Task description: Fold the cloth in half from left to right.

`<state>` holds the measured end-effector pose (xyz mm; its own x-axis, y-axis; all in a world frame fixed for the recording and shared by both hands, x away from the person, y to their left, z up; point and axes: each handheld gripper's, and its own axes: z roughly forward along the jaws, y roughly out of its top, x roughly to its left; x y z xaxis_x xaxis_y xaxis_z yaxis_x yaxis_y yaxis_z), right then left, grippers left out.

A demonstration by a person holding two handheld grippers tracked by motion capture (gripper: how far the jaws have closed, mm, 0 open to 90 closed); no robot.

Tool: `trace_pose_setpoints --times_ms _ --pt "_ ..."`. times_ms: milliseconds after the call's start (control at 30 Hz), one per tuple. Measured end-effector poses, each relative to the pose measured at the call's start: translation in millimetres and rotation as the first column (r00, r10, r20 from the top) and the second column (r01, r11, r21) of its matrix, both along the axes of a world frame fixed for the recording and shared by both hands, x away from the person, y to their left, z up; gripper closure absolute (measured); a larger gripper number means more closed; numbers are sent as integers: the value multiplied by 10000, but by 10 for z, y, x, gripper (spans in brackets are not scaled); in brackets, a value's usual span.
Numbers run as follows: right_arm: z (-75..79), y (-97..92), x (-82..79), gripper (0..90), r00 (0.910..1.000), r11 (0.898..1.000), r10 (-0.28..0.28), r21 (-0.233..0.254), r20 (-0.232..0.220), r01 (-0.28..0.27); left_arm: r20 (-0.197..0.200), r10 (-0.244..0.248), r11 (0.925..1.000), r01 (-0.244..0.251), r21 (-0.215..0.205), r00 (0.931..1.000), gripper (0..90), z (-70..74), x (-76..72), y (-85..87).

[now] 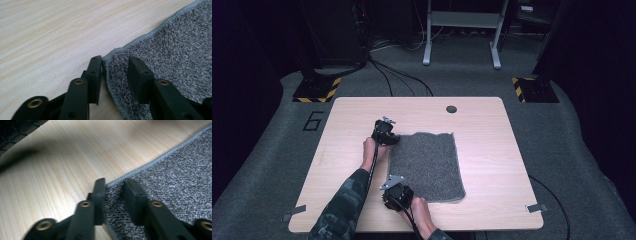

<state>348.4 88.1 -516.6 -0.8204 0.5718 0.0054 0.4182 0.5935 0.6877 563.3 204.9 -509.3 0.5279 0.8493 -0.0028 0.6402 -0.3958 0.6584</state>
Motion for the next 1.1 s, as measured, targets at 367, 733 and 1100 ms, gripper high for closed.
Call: trace_pose_setpoints --times_ms 367,733,1100 --pt "2 -50 -6 867 9999 9997 5 243 151 -8 -13 -3 9998 2 -186 10000 866 7 -2 12" --pt "190 -223 -33 871 9993 9932 -229 1146 302 193 178 2 9999 0 -126 9998 874 182 -4 36" --pt "382 -317 -46 873 9982 9798 -413 1976 439 319 452 -305 9993 295 216 9985 874 514 3 -30"
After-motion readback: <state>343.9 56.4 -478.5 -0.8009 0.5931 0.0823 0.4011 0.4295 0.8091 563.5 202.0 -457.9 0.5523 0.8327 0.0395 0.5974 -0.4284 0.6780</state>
